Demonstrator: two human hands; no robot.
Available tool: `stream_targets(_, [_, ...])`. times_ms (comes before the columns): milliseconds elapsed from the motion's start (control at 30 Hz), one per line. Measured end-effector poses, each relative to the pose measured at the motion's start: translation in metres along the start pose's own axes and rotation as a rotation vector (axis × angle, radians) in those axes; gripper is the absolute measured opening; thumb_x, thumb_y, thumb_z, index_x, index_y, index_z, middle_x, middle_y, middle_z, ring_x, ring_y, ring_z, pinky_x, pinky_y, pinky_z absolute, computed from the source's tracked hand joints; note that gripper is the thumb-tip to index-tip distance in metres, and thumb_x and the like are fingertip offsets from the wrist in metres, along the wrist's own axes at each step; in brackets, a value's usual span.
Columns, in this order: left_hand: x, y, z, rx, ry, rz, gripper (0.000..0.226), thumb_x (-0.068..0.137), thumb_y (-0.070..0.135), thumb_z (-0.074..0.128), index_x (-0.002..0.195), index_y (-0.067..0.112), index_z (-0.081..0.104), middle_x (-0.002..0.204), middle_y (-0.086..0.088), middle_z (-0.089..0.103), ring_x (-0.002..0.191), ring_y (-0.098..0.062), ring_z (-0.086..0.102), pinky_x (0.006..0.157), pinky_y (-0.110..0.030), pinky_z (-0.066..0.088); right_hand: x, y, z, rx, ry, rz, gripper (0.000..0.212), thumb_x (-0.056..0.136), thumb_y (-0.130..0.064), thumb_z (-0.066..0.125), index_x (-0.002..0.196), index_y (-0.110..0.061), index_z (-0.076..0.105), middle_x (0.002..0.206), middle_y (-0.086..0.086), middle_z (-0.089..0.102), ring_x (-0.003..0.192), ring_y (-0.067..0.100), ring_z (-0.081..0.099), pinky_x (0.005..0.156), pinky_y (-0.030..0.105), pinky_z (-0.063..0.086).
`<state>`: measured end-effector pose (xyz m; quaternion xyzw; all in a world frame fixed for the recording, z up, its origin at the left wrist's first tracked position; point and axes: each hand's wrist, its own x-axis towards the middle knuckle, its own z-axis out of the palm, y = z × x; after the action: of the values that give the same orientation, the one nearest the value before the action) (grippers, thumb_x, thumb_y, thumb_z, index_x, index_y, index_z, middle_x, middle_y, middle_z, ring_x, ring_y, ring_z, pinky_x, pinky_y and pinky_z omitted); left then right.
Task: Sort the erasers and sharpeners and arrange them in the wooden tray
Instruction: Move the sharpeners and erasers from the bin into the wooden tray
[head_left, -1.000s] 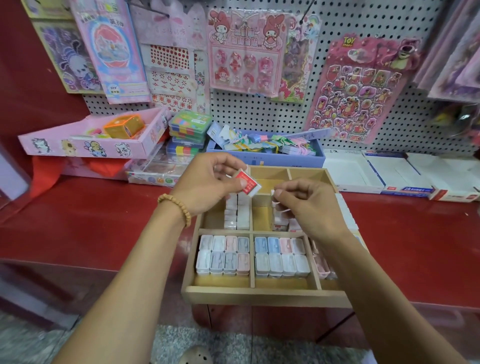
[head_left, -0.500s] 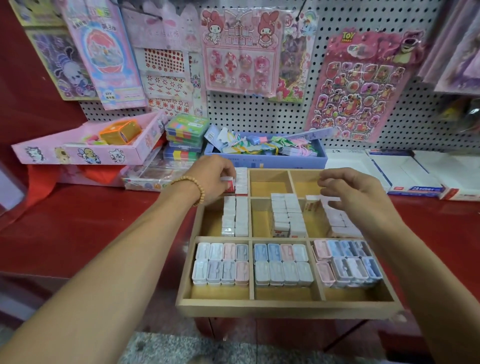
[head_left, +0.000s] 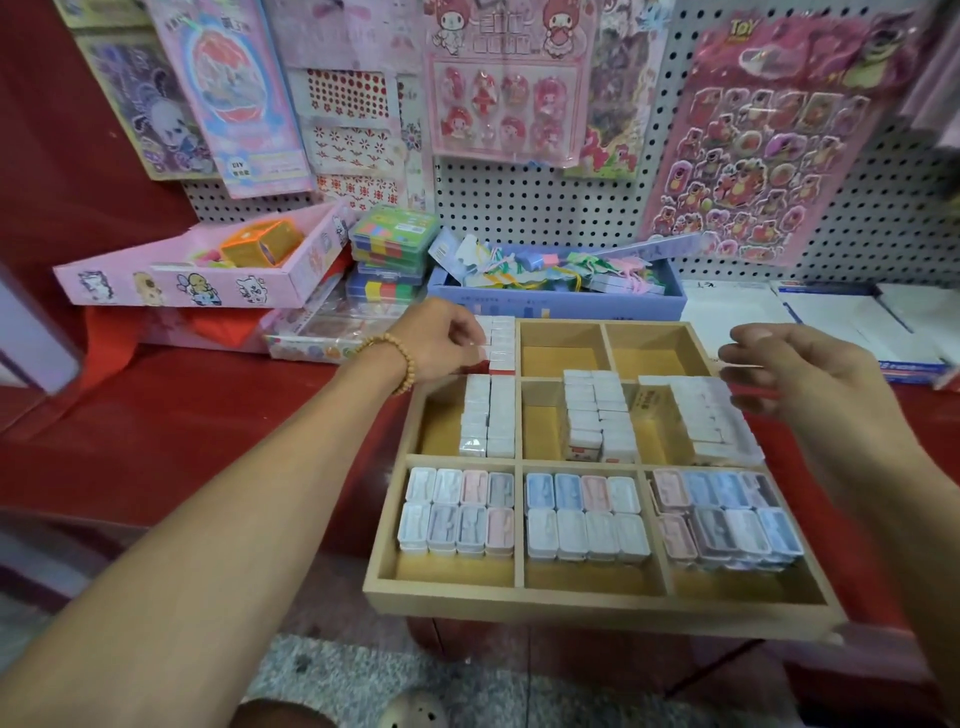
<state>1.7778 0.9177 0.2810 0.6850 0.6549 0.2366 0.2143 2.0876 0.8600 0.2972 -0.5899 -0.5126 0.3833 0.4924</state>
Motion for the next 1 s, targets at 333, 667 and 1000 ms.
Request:
stream_targets(333, [-0.004, 0.011, -0.010, 0.140, 0.105, 0.051, 0.006, 0.087, 0.022, 0.069, 0.092, 0.022, 0.067, 0.082, 0.008, 0.063, 0.079, -0.008, 0.059, 0.078, -0.024, 0.048, -0.008, 0.000, -0.015, 0.048, 0.031, 0.005, 0.017, 0.102, -0.027, 0.055, 0.095, -0.020, 0.069, 0.103, 0.004, 0.073, 0.100, 0.022, 0.069, 0.090, 0.039, 0.054])
stream_targets(667, [-0.116, 0.116, 0.001, -0.428, -0.001, 0.245, 0.008, 0.089, 0.019, 0.066, 0.087, 0.025, 0.071, 0.087, 0.003, 0.072, 0.084, -0.018, 0.069, 0.076, -0.030, 0.056, -0.053, -0.016, -0.072, 0.054, 0.137, -0.060, 0.016, 0.100, -0.020, 0.056, 0.089, -0.020, 0.068, 0.094, 0.010, 0.071, 0.087, 0.020, 0.063, 0.078, 0.038, 0.049])
stream_targets(1000, [-0.234, 0.206, 0.112, -0.624, -0.330, 0.200, 0.013, 0.095, 0.018, 0.058, 0.092, 0.020, 0.070, 0.084, 0.005, 0.072, 0.083, -0.013, 0.071, 0.066, -0.024, 0.054, -0.161, 0.009, -0.181, -0.073, 0.293, -0.088, 0.010, 0.095, -0.024, 0.062, 0.093, -0.030, 0.069, 0.091, -0.005, 0.072, 0.095, 0.019, 0.068, 0.093, 0.047, 0.053])
